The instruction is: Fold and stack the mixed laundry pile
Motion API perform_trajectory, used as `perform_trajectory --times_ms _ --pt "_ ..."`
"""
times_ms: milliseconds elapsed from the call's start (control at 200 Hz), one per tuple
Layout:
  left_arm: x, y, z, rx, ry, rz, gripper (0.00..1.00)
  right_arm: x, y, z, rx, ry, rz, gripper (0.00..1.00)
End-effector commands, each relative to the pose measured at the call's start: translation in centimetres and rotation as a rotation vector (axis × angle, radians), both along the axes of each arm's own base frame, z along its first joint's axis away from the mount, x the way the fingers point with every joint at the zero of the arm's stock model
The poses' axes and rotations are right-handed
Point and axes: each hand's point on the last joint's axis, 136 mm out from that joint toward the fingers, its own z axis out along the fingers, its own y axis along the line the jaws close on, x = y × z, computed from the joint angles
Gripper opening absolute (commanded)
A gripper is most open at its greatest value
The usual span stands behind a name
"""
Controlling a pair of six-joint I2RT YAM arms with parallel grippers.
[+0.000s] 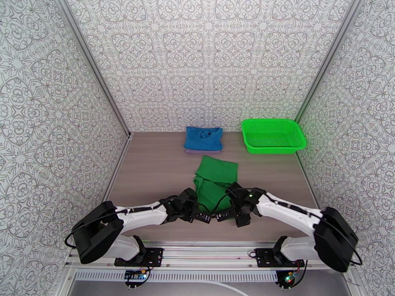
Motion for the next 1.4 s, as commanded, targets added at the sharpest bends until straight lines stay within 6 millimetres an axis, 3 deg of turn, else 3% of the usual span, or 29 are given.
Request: perform_trajectory --times_ms 0,145,210,355,500,650,825,1015,1090,1230,1395 --pt "0.0 -0.5 0.5 -0.038 -0.013 0.016 0.00 0.1 1.1 -0.9 0.031 0.008 0.027 0.70" --pt "0.0 -0.5 0.5 -0.037 -0.011 0.015 0.00 0.3 1.1 -2.1 0.018 0.014 0.010 0.56" --pt "-0.1 -0.5 0.6 -0.038 -0.009 0.017 0.00 0.3 1.0 -2.8 0.004 0.027 0.002 0.44" --pt "-0.4 -0.4 1.2 -0.035 0.003 0.015 0.00 0.7 0.9 -3.0 -0.014 0.013 -0.012 0.00" --pt "-1.4 -0.3 2.9 -0.019 0.014 -0.001 0.00 1.7 1.3 -0.4 0.032 -0.051 -0.044 0.00" --pt "-0.2 -0.9 7.3 -0.088 -0.047 -0.011 0.00 4.2 1.8 4.7 0.154 -0.186 -0.103 0.00" --pt "3.9 -2.1 12.1 -0.179 -0.102 -0.005 0.00 9.3 1.4 9.6 0.265 -0.337 -0.252 0.00" --pt "10.7 -3.5 12.8 -0.212 -0.068 0.037 0.00 16.1 1.2 12.5 0.357 -0.472 -0.431 0.00" --pt "13.6 -4.0 12.1 -0.200 -0.060 0.046 0.00 18.6 1.0 12.6 0.359 -0.502 -0.486 0.00" --pt "18.8 -5.0 10.7 -0.185 -0.031 0.071 0.00 22.7 0.4 10.9 0.339 -0.513 -0.567 0.00" --pt "23.3 -5.4 9.2 -0.171 -0.014 0.097 0.00 26.4 0.1 8.9 0.378 -0.520 -0.660 0.00"
